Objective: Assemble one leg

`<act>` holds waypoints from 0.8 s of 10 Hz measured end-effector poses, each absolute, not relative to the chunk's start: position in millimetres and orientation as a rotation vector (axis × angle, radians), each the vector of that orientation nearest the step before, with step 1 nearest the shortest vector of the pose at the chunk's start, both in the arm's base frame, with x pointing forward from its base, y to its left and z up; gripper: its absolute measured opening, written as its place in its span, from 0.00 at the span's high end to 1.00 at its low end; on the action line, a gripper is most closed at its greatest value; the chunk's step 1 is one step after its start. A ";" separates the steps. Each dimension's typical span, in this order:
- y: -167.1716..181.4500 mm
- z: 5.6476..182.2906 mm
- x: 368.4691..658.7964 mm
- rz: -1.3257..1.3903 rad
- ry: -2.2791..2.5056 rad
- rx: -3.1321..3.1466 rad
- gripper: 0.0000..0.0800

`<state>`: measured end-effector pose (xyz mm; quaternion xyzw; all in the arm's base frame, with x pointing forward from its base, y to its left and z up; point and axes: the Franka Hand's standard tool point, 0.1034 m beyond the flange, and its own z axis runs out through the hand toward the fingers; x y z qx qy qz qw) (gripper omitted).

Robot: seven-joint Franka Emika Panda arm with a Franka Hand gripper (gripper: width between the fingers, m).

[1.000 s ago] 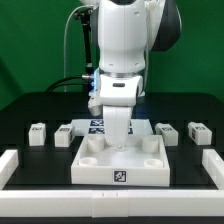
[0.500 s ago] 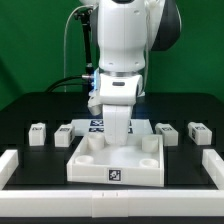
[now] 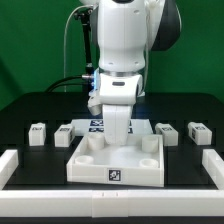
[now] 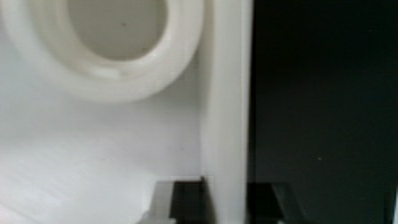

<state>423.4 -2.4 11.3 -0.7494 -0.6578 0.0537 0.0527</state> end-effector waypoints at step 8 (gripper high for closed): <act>52.0 9.5 460.6 0.065 -2.162 -2.171 0.90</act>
Offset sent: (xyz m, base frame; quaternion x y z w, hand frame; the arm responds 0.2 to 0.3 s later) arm 0.0292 0.0309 -0.0080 -0.0201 0.0313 -0.0757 0.9964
